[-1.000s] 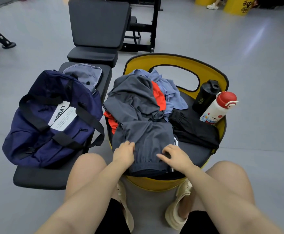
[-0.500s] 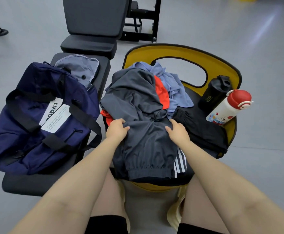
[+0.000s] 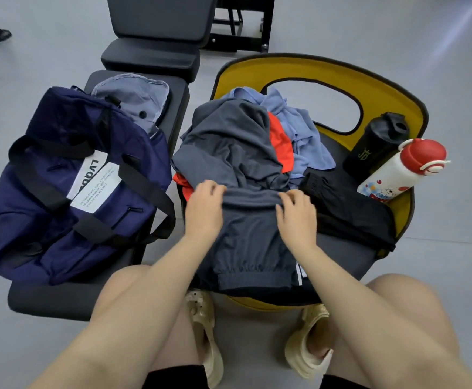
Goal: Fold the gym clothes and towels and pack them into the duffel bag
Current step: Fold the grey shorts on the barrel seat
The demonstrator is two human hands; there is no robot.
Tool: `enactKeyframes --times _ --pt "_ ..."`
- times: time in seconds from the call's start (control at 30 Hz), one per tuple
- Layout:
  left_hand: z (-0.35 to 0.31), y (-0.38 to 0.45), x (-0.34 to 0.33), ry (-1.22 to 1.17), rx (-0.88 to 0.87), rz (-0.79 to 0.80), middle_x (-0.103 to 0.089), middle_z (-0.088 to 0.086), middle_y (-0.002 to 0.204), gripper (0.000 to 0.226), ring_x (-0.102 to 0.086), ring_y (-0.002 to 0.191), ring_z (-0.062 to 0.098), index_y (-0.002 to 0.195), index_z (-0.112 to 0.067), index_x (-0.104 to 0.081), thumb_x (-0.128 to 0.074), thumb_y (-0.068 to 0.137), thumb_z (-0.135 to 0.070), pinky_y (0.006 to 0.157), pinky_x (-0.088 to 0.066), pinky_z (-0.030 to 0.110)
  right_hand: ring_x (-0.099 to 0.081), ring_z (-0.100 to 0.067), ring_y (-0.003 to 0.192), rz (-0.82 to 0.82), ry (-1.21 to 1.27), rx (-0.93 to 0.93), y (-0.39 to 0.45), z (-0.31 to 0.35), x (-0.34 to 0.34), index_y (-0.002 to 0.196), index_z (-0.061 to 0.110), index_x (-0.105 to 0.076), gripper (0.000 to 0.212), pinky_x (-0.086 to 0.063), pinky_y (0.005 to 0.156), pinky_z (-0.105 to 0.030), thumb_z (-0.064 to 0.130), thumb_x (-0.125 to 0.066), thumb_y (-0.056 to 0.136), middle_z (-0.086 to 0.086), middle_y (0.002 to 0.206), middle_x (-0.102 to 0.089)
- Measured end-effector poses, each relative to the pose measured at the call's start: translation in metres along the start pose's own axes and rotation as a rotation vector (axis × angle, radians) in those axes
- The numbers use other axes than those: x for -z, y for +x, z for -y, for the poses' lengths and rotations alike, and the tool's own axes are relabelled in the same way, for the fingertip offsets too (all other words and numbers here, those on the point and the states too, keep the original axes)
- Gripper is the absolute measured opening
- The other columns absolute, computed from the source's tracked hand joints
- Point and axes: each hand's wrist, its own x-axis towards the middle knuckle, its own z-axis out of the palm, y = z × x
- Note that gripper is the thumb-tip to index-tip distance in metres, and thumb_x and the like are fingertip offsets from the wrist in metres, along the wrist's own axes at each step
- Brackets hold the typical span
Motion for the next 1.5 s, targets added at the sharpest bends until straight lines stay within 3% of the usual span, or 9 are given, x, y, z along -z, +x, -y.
enactKeyframes --times 0.07,0.13,0.3,0.5,0.73,0.97,1.23,1.4,1.5 --pt "-0.016 -0.011 -0.016 0.115 -0.223 0.162 -0.050 0.015 0.135 0.049 -0.045 0.127 0.036 0.129 -0.004 -0.052 -0.060 0.081 0.001 0.102 -0.039 0.045 -0.063 -0.038 0.102 0.106 0.021 0.143 -0.009 0.008 -0.014 0.113 -0.001 -0.065 0.032 -0.052 0.085 -0.045 0.017 -0.049 0.092 -0.018 0.114 -0.064" --pt "-0.018 -0.024 -0.031 0.255 -0.207 0.380 -0.010 0.009 0.159 0.057 -0.006 0.147 0.025 0.151 -0.008 -0.015 -0.038 0.100 -0.018 0.118 -0.010 0.041 -0.051 -0.034 0.126 0.311 0.020 0.179 -0.018 0.014 -0.023 0.131 0.001 -0.054 0.054 -0.038 0.106 -0.046 0.031 -0.027 0.095 -0.016 0.136 -0.054" --pt "0.014 -0.065 -0.053 0.326 -0.077 0.556 0.023 -0.005 0.155 0.074 0.016 0.145 0.013 0.144 -0.020 0.023 0.012 0.083 -0.062 0.117 0.008 0.038 0.018 -0.013 0.144 0.540 -0.107 0.187 -0.047 -0.009 -0.037 0.148 0.027 0.009 0.094 0.014 0.114 -0.036 0.071 0.034 0.069 0.006 0.155 0.017" --pt "0.021 -0.073 -0.050 0.246 -0.082 0.567 0.030 -0.009 0.147 0.103 0.023 0.140 0.008 0.142 -0.023 0.024 0.036 0.056 -0.077 0.115 0.010 0.035 0.020 -0.011 0.141 0.563 -0.119 0.148 -0.054 -0.021 -0.033 0.146 0.032 0.011 0.090 0.013 0.116 -0.035 0.074 0.032 0.069 0.006 0.154 0.020" --pt "-0.007 -0.070 -0.043 0.178 -0.128 0.463 -0.004 0.001 0.160 0.058 0.002 0.147 0.014 0.151 -0.012 -0.004 -0.005 0.101 -0.041 0.117 0.005 0.029 -0.040 -0.026 0.137 0.384 0.016 0.140 -0.050 0.002 -0.018 0.132 0.006 -0.056 0.068 -0.011 0.116 -0.033 0.042 -0.007 0.102 -0.011 0.145 -0.046" --pt "0.008 -0.091 -0.054 0.233 -0.133 0.631 0.035 -0.005 0.147 0.105 0.026 0.140 0.011 0.139 -0.024 0.030 0.033 0.051 -0.082 0.112 0.015 0.035 0.023 -0.008 0.142 0.621 -0.034 0.183 -0.079 -0.015 -0.020 0.145 0.041 0.010 0.081 0.023 0.111 -0.027 0.079 0.012 0.074 0.015 0.153 0.021" --pt "0.018 -0.095 -0.039 0.333 -0.063 0.659 0.022 0.000 0.157 0.078 0.017 0.145 0.017 0.149 -0.019 0.016 -0.019 0.094 -0.063 0.118 0.005 0.036 0.018 -0.011 0.145 0.632 -0.083 0.040 -0.086 -0.027 -0.006 0.140 0.038 0.022 0.097 0.013 0.116 -0.032 0.079 0.038 0.053 0.010 0.148 0.029" --pt "0.016 -0.088 -0.021 -0.113 0.109 0.101 -0.051 0.010 0.133 0.034 -0.045 0.126 0.030 0.130 -0.009 -0.052 -0.047 0.097 -0.019 0.105 -0.034 0.040 0.011 -0.009 0.146 0.513 -0.070 0.095 -0.088 -0.013 0.004 0.153 0.022 -0.008 0.088 0.016 0.114 -0.025 0.064 0.016 0.079 0.004 0.161 0.002" --pt "0.033 -0.084 -0.022 -0.330 0.600 -0.086 -0.049 0.014 0.123 0.029 -0.051 0.111 0.033 0.118 -0.006 -0.051 -0.056 0.091 -0.014 0.092 -0.043 0.043 0.014 -0.001 0.141 0.473 0.033 0.118 -0.088 -0.001 0.009 0.153 0.019 -0.015 0.069 0.015 0.114 -0.022 0.055 -0.003 0.095 0.005 0.160 -0.002"
